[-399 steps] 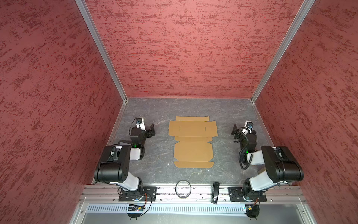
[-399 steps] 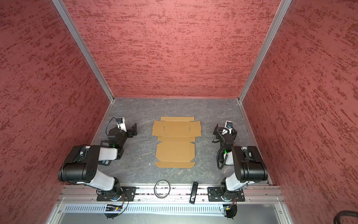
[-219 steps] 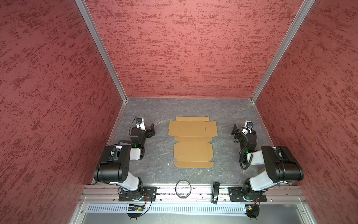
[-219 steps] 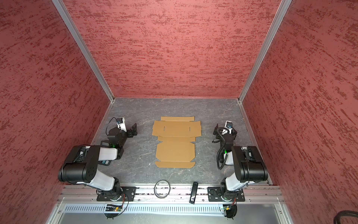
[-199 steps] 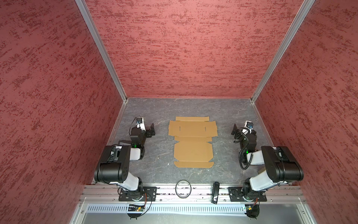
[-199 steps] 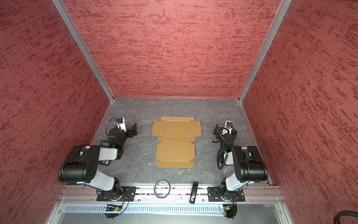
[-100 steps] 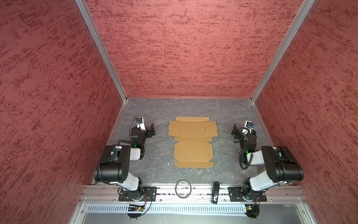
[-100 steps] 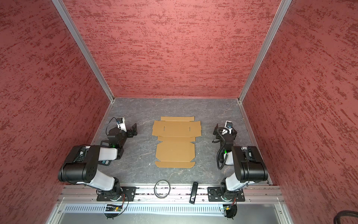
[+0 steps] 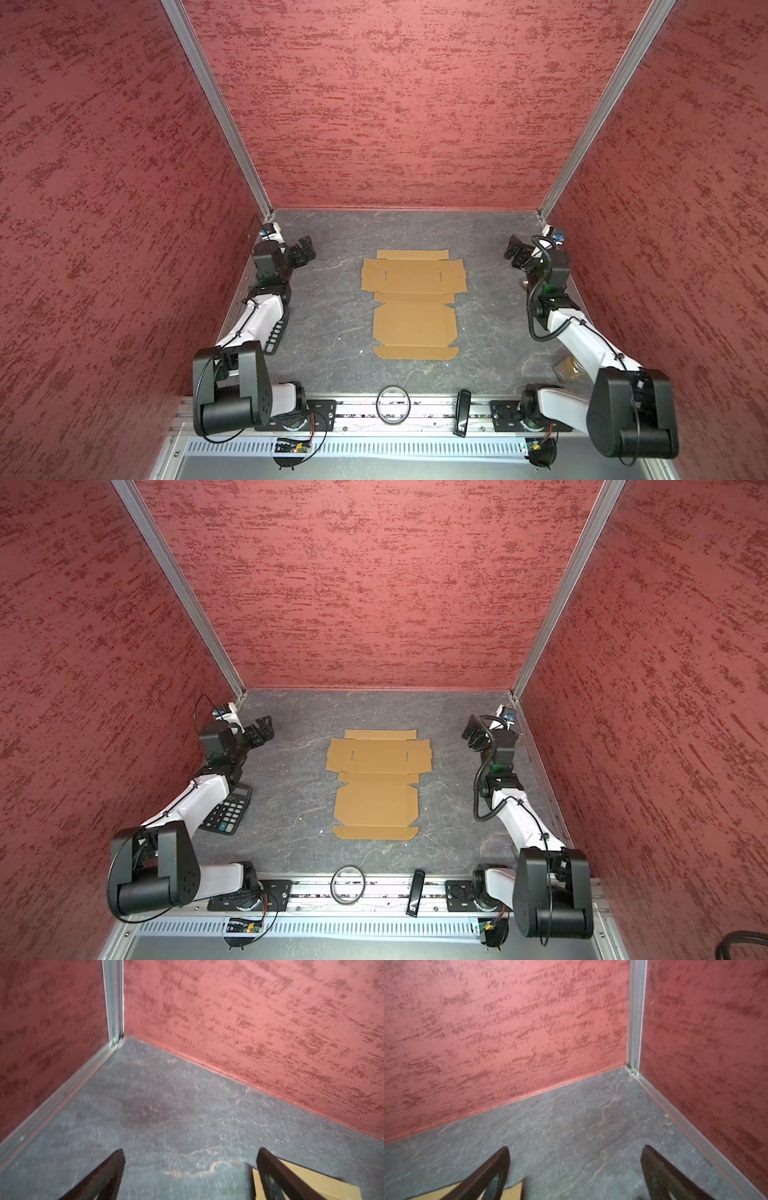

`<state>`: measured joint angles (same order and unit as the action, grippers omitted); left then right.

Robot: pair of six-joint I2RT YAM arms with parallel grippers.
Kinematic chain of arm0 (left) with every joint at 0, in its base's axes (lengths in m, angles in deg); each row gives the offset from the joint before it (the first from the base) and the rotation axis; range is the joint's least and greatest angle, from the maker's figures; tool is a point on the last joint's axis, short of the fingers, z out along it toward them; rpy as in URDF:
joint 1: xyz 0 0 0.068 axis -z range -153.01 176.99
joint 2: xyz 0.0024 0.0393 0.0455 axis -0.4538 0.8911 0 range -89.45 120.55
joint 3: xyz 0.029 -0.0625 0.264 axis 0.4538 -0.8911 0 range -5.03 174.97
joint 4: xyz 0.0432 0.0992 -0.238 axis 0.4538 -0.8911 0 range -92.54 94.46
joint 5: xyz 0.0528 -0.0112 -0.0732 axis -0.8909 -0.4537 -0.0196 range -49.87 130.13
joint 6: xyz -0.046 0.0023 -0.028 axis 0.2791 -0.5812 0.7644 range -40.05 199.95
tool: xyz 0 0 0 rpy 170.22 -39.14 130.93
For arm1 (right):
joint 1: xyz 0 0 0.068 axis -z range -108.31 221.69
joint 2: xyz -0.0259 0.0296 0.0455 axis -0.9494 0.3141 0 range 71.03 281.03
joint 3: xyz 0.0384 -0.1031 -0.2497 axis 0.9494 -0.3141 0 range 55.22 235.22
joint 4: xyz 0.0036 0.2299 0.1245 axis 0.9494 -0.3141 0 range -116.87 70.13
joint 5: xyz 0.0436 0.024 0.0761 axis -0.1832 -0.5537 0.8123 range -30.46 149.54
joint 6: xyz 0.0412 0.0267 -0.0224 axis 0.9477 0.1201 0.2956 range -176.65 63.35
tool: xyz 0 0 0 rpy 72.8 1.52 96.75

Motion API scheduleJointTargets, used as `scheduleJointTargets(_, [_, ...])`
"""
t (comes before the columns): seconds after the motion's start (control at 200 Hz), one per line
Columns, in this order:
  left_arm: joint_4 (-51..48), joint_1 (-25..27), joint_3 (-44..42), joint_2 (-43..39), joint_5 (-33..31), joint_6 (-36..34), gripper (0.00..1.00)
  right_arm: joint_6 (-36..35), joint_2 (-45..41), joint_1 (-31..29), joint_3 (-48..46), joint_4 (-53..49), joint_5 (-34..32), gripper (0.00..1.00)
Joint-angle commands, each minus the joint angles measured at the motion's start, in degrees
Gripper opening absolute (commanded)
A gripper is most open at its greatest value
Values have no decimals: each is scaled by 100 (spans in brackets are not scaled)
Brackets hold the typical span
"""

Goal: Fold the paper box
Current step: 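Reach both grippers toward the far edge of the cardboard blank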

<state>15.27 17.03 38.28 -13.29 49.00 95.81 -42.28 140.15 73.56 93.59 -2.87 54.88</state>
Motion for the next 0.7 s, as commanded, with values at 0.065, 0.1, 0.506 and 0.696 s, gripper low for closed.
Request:
scheduleJointTargets(0.065, [-1449, 324, 536, 289, 733, 388, 99, 415, 61, -185, 416, -1626, 798, 99])
scheduleJointTargets(0.1, [-1677, 426, 698, 394, 754, 366, 100, 432, 98, -220, 509, -1729, 892, 99])
scheduleJointTargets(0.506, [-2962, 1402, 2427, 2408, 1549, 56, 99, 479, 1356, -906, 1341, -2193, 1520, 60])
scheduleJointTargets(0.696, [-3204, 1628, 2926, 3031, 1593, 84, 100, 463, 2114, -1336, 1773, -2220, 1565, 57])
